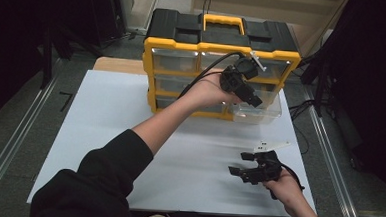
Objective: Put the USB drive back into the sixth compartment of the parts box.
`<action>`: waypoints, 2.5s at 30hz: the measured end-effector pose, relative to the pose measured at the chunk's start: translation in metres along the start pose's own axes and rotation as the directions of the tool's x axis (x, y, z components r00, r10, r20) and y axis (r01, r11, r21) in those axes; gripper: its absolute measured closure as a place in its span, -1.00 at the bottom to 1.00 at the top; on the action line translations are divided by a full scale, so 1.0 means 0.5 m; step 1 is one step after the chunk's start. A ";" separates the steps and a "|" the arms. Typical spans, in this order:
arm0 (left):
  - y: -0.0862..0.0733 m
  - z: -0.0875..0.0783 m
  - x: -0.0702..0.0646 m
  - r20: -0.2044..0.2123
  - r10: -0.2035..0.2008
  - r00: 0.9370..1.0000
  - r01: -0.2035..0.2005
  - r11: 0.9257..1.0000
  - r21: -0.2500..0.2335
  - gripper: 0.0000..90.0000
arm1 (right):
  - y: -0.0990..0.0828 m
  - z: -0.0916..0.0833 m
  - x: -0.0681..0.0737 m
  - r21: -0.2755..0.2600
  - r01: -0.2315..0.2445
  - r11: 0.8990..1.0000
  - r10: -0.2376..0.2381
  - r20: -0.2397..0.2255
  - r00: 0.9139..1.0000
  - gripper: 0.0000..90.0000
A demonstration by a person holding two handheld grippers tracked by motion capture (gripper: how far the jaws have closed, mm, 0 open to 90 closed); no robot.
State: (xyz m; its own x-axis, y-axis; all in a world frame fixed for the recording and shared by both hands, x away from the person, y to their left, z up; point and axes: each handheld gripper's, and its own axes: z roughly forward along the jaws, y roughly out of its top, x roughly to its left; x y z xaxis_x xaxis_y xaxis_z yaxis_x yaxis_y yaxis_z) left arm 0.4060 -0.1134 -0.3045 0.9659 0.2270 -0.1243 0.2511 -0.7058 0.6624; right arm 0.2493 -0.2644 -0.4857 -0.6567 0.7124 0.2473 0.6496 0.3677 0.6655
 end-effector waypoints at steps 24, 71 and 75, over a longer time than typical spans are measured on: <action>-0.102 -0.114 -0.023 0.077 -0.048 0.996 0.050 0.998 -0.026 -0.10 | 0.001 -0.001 0.000 -0.001 -0.011 1.000 0.011 0.008 1.000 -0.55; -0.349 -0.070 0.000 -0.005 -0.175 0.985 0.174 0.983 -0.065 -0.42 | 0.000 0.003 -0.002 0.007 -0.014 1.000 0.014 0.009 1.000 -0.55; -0.368 -0.071 -0.003 -0.001 -0.186 0.983 0.185 0.980 -0.077 -0.42 | 0.000 0.002 -0.001 0.007 -0.014 1.000 0.014 0.009 1.000 -0.55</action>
State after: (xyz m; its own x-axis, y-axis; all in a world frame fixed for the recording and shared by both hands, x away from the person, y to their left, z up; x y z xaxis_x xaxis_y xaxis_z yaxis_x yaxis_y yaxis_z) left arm 0.3563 0.0400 -0.4000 0.9023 0.3548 -0.2448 0.4202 -0.5974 0.6830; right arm 0.2503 -0.2641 -0.4866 -0.6440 0.7228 0.2506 0.6615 0.3615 0.6571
